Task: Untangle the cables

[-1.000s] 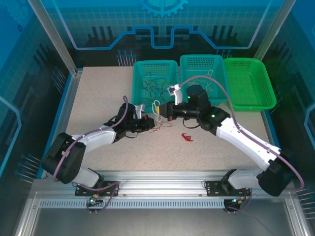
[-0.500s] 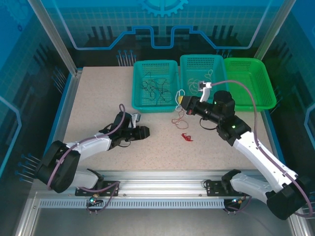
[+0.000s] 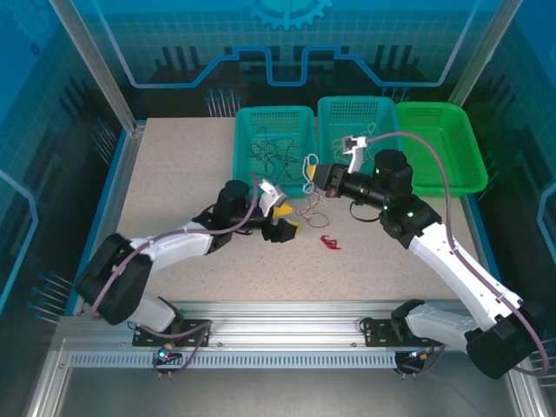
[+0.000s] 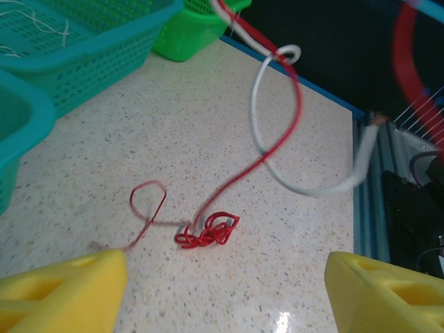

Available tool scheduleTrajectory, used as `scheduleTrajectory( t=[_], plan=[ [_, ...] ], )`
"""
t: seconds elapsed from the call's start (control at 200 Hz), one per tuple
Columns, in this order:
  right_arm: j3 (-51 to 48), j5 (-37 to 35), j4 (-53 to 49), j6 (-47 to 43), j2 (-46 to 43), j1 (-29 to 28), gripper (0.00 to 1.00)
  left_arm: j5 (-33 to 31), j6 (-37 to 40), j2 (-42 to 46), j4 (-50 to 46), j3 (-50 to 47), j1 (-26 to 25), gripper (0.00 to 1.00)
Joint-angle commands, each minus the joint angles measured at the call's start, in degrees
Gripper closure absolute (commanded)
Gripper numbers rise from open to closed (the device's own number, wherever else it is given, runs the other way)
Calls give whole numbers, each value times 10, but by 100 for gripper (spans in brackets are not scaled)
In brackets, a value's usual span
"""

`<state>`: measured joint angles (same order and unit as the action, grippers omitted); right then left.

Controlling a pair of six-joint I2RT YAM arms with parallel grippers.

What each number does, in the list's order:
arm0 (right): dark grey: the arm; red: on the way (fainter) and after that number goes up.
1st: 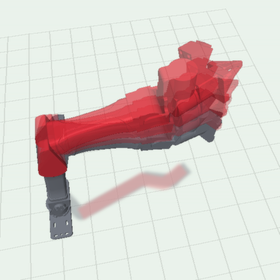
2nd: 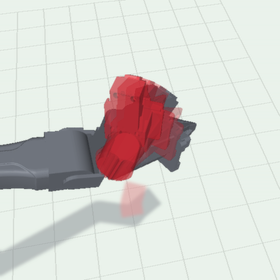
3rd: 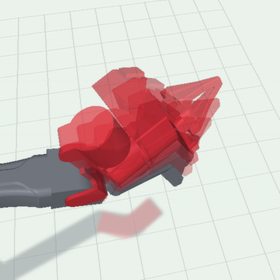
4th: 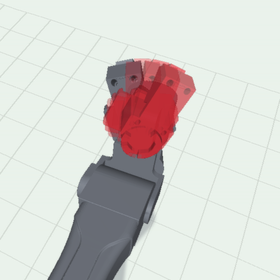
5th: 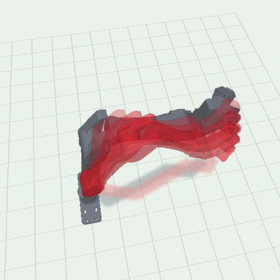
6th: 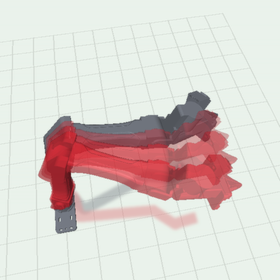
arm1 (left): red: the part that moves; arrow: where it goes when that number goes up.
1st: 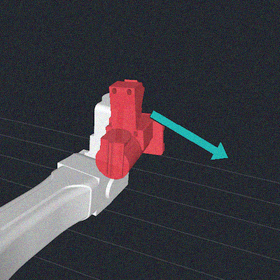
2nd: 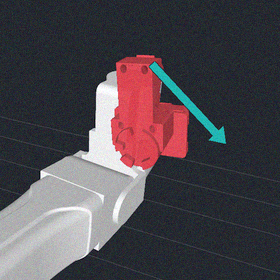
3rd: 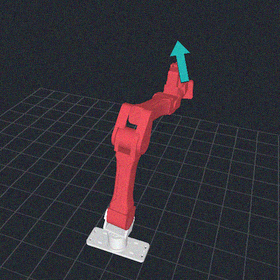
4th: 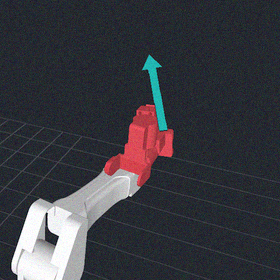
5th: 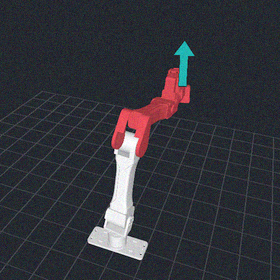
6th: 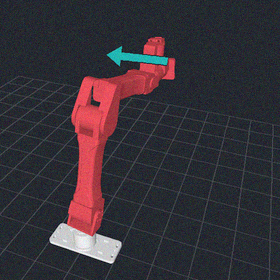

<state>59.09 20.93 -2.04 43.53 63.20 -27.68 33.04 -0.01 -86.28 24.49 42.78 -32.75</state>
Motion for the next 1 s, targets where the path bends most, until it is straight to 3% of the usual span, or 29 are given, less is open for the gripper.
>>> scheduleTrajectory(
  t=[0.0,0.11,0.15,0.2,0.24,0.44,0.57,0.73,0.995],
  plan=[
    [21,32,1,0,10,5,100,23,-15,-80,114,34,-8,27],
    [23,30,0,6,11,7,100,2,-123,-152,263,49,-9,38],
    [19,22,1,10,6,8,100,-1,-148,-168,291,57,-9,53],
    [14,11,4,14,-1,12,100,-16,-162,-175,297,61,-9,83],
    [10,1,4,18,-8,18,100,-35,-165,-174,287,57,-9,100],
    [-18,-39,18,53,-70,99,100,-110,-91,-79,124,-3,-8,100],
    [-45,-61,9,76,-126,203,100,-173,-64,-10,45,-60,-2,100],
    [-103,-23,44,142,-156,327,100,-200,-64,32,8,-97,5,100],
    [-119,-10,140,193,-107,354,100,-216,-51,45,-33,-74,6,100]
  ],
)
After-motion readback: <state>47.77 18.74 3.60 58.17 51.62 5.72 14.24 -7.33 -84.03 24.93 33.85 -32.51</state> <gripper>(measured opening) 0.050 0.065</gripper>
